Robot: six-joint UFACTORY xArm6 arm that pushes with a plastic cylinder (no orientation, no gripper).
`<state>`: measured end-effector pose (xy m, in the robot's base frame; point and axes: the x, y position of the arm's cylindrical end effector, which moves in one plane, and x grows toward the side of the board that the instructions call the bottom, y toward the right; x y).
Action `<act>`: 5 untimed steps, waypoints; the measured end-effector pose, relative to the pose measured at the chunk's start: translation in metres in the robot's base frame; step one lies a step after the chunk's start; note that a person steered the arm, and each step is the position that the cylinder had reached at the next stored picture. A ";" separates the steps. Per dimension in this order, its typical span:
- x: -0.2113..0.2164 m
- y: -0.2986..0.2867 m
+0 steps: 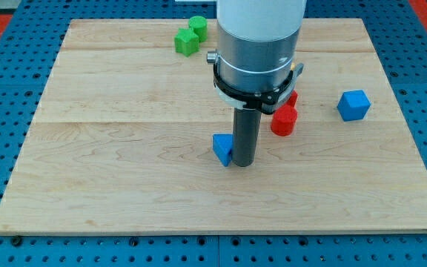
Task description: Slide the blue triangle to the blue cube
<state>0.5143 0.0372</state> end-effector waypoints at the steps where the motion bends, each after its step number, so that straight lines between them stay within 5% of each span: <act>1: -0.012 -0.003; 5: 0.018 -0.053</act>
<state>0.5321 -0.0155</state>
